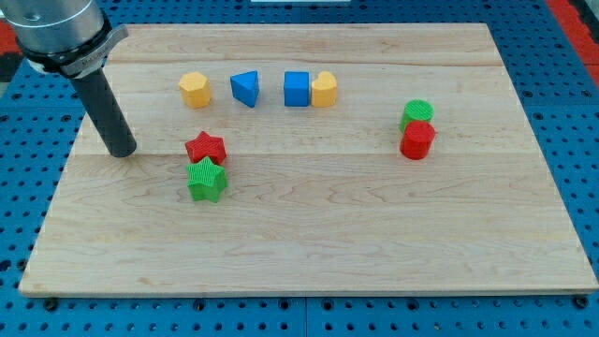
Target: Push the red star to the center
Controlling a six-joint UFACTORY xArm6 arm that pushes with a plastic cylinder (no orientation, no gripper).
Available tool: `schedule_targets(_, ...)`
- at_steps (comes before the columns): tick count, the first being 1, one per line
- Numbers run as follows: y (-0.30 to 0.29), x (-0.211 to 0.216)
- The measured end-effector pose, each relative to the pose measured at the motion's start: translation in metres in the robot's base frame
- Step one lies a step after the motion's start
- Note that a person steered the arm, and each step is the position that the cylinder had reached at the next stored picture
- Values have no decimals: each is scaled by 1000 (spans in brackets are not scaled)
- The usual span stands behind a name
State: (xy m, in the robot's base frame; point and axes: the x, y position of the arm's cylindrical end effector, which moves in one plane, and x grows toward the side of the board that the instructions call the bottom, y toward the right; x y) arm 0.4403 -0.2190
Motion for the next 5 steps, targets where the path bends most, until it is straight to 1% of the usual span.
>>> schedule_targets(1,11,0)
schedule_targets(3,118,0)
schedule_targets(4,149,0)
schedule_targets(5,168,0)
